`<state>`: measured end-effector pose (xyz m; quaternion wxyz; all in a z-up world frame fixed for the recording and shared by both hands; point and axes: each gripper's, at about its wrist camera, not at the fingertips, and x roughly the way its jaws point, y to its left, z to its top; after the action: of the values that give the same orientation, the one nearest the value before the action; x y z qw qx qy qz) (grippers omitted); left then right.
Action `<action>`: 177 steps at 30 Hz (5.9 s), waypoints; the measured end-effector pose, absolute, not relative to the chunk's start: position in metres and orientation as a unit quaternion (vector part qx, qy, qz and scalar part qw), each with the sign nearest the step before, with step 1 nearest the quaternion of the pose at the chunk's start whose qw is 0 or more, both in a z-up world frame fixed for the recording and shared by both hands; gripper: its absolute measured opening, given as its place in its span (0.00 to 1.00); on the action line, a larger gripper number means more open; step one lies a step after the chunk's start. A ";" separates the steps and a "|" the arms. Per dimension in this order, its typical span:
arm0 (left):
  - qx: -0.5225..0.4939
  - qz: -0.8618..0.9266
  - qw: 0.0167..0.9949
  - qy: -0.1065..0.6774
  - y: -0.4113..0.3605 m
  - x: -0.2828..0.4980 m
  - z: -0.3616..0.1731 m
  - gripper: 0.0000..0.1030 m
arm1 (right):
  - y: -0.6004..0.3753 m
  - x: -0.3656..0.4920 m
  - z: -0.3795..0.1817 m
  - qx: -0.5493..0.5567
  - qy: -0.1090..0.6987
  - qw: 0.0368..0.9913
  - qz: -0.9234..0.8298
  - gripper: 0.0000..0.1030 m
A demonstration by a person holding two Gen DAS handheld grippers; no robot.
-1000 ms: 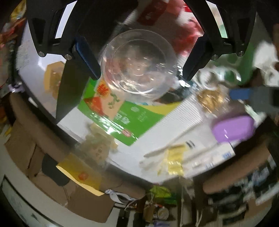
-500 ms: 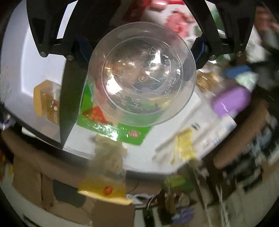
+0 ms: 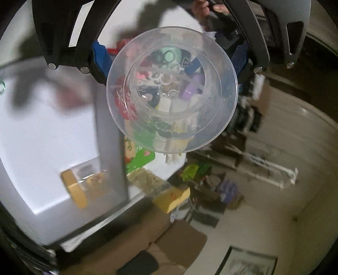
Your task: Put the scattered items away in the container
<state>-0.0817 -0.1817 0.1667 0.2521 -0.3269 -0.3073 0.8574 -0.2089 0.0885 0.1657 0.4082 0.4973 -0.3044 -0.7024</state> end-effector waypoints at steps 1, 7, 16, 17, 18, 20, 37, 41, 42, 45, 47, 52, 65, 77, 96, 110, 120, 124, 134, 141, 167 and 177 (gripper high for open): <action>-0.314 0.862 0.261 -0.301 -0.174 -0.076 0.179 1.00 | 0.103 -0.209 0.168 0.490 -0.317 0.407 -0.702 0.91; -0.325 0.880 0.246 -0.244 -0.127 -0.075 0.222 1.00 | 0.165 -0.202 0.175 0.461 -0.386 0.429 -0.674 0.92; -0.370 0.859 0.288 -0.208 -0.044 -0.049 0.232 1.00 | 0.230 -0.177 0.179 0.432 -0.421 0.430 -0.672 0.92; -0.369 0.852 0.307 -0.207 -0.032 -0.036 0.234 1.00 | 0.237 -0.175 0.177 0.432 -0.421 0.426 -0.674 0.92; -0.370 0.847 0.325 -0.202 -0.019 -0.022 0.236 1.00 | 0.244 -0.173 0.175 0.435 -0.420 0.424 -0.674 0.92; -0.378 0.836 0.354 -0.182 0.011 0.002 0.238 1.00 | 0.251 -0.168 0.172 0.441 -0.413 0.419 -0.678 0.92; -0.399 0.806 0.406 -0.161 0.026 0.065 0.240 1.00 | 0.254 -0.097 0.124 0.475 -0.425 0.450 -0.626 0.92; -0.402 0.809 0.409 -0.132 0.027 0.085 0.247 1.00 | 0.256 -0.087 0.111 0.465 -0.471 0.454 -0.597 0.92; -0.404 0.810 0.407 -0.123 0.027 0.091 0.250 1.00 | 0.257 -0.085 0.108 0.463 -0.480 0.455 -0.591 0.92; -0.410 0.808 0.407 -0.110 0.023 0.106 0.254 1.00 | 0.260 -0.080 0.101 0.458 -0.502 0.455 -0.576 0.92; -0.410 0.808 0.410 -0.107 0.015 0.114 0.256 1.00 | 0.263 -0.079 0.101 0.457 -0.505 0.454 -0.574 0.92; -0.404 0.827 0.371 -0.124 -0.014 0.113 0.261 1.00 | 0.269 -0.076 0.106 0.452 -0.505 0.461 -0.573 0.92; -0.380 0.837 0.363 -0.153 -0.001 0.074 0.269 1.00 | 0.272 -0.074 0.146 0.430 -0.467 0.463 -0.618 0.92; -0.393 0.843 0.335 -0.151 0.011 0.026 0.268 1.00 | 0.284 -0.107 0.186 0.400 -0.404 0.406 -0.716 0.92; -0.450 0.807 0.225 -0.311 -0.108 0.055 0.147 1.00 | 0.100 0.031 0.063 0.253 0.405 0.105 -0.872 0.91; -0.456 0.798 0.182 -0.350 -0.158 0.084 0.111 1.00 | 0.063 0.112 0.047 0.250 0.421 0.221 -0.844 0.94; -0.515 0.805 0.191 -0.225 -0.100 0.035 0.089 1.00 | 0.201 0.068 0.089 0.388 0.079 0.244 -0.885 0.95; -0.518 0.800 0.199 -0.228 -0.086 0.012 0.083 1.00 | 0.245 0.036 0.081 0.459 -0.104 0.277 -0.837 0.95; -0.525 0.756 0.257 -0.294 -0.074 -0.011 0.059 1.00 | 0.228 -0.002 0.045 0.526 -0.334 0.344 -0.703 0.95; -0.546 0.743 0.296 -0.249 -0.042 0.008 0.070 1.00 | 0.216 -0.023 0.042 0.529 -0.373 0.349 -0.678 0.98; -0.484 0.827 0.270 -0.097 -0.002 0.008 0.148 0.82 | 0.206 -0.047 0.112 0.505 -0.231 0.358 -0.751 0.59; -0.430 0.844 0.298 -0.120 0.017 -0.111 0.244 0.91 | 0.210 -0.156 0.204 0.449 -0.231 0.356 -0.786 0.60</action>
<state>-0.1111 0.0173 0.2443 0.2977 -0.4295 -0.1199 0.8441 -0.1559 0.2103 0.2036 0.3561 0.4494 -0.2311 -0.7860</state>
